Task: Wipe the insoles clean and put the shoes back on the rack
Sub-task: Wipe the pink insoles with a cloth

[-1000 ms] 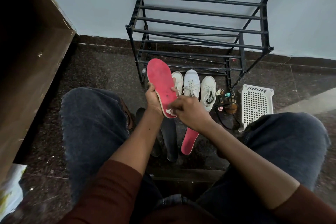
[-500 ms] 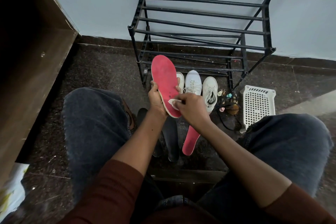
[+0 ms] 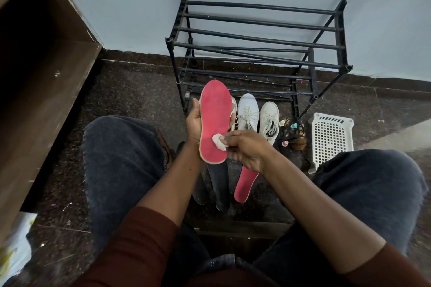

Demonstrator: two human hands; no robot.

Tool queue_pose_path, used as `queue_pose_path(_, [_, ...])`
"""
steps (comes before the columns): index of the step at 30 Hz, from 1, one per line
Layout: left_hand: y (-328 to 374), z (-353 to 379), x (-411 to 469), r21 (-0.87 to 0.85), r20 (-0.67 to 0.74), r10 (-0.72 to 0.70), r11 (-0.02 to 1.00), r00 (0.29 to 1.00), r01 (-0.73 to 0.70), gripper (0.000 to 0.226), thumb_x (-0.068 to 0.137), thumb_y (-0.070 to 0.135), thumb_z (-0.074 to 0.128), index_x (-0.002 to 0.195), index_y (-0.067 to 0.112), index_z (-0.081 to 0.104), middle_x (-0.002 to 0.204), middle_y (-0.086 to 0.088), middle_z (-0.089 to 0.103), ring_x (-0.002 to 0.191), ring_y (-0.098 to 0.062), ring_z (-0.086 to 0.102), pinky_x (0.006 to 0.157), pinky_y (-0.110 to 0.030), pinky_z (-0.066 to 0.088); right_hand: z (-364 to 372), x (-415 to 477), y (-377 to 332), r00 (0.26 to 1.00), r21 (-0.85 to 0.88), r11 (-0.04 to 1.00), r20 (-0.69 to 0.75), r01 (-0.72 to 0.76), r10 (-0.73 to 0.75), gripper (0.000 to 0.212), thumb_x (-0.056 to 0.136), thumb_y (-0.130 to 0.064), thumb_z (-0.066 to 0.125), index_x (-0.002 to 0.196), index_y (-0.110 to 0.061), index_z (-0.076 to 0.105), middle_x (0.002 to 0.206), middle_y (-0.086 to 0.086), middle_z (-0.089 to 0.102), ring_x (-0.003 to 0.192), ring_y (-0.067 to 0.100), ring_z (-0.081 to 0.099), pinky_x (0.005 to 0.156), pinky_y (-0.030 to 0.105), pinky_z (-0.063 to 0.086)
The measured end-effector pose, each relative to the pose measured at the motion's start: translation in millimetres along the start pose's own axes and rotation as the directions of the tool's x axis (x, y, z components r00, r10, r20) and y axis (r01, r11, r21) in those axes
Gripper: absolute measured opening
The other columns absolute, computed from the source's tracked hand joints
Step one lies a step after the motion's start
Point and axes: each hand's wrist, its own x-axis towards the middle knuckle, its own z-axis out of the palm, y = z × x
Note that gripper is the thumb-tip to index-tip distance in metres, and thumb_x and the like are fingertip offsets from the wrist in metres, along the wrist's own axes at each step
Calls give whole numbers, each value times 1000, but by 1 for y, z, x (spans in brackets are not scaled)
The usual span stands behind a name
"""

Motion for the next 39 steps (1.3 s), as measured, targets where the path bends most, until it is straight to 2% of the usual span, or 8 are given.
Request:
queue_pose_path(4, [6, 0, 0, 7, 128, -24, 1000, 991, 23, 67, 74, 61, 51, 108, 6, 70, 104, -13, 69, 83, -26, 66, 73, -30, 53, 0, -9, 14, 997, -129, 990, 41, -65, 71, 16, 86, 3, 58, 77, -11, 59, 68, 2, 64, 60, 12, 58, 60, 28, 54])
queue_pose_path(7, [4, 0, 2, -28, 79, -75, 997, 994, 77, 69, 80, 62, 43, 115, 6, 64, 117, -17, 60, 99, -29, 57, 80, -34, 51, -4, -12, 14, 981, -381, 914, -72, 141, -182, 11, 83, -1, 62, 75, -8, 65, 67, 4, 62, 58, 9, 50, 52, 25, 40])
queue_pose_path(14, [-22, 4, -8, -3, 44, -111, 994, 993, 111, 55, 90, 40, 34, 101, 3, 73, 100, -15, 71, 93, -26, 68, 85, -36, 54, -13, 11, -30, 740, -732, 575, -147, 365, -657, 15, 86, -12, 62, 93, -19, 73, 75, -1, 68, 62, 11, 61, 54, 22, 50])
queue_pose_path(19, [-20, 8, -5, 59, -78, -143, 987, 987, 148, 60, 92, 45, 31, 91, 5, 75, 91, -12, 73, 86, -23, 71, 77, -33, 57, -11, 21, -18, 760, -914, 311, -4, 261, -649, 23, 87, -8, 58, 107, -10, 70, 103, 9, 71, 86, 16, 65, 68, 4, 33])
queue_pose_path(26, [-29, -6, -3, 146, 20, -43, 988, 999, 39, 71, 104, 22, 7, 87, 14, 75, 79, 6, 74, 99, -19, 66, 75, -12, 52, -12, 13, 4, 811, -923, 223, 138, 313, -568, 23, 83, -12, 64, 105, -9, 71, 103, 8, 71, 91, 17, 64, 76, 6, 31])
queue_pose_path(30, [-37, 4, -8, 46, 16, -167, 985, 986, 166, 25, 79, 24, 57, 82, 6, 74, 77, -9, 72, 75, -21, 71, 68, -28, 58, -23, 26, -6, 747, -939, 199, 82, 279, -660, 20, 83, -8, 61, 101, -3, 71, 101, 15, 70, 90, 26, 64, 78, 18, 39])
queue_pose_path(34, [-44, 2, -6, 68, -110, -346, 932, 932, 355, 42, 100, 41, 25, 104, 21, 61, 91, 0, 68, 88, -17, 59, 74, -34, 50, -35, 41, -19, 731, -936, 300, -75, 183, -678, 26, 86, -11, 57, 108, -2, 68, 107, 16, 68, 100, 27, 61, 83, 23, 40])
queue_pose_path(39, [-41, 9, -12, 25, -15, -214, 976, 977, 214, 28, 67, 22, 63, 82, 1, 73, 77, -14, 71, 74, -24, 71, 63, -33, 59, -32, 39, -14, 776, -935, 288, -24, 205, -630, 25, 87, -9, 53, 106, -4, 69, 103, 15, 68, 92, 25, 62, 79, 24, 44])
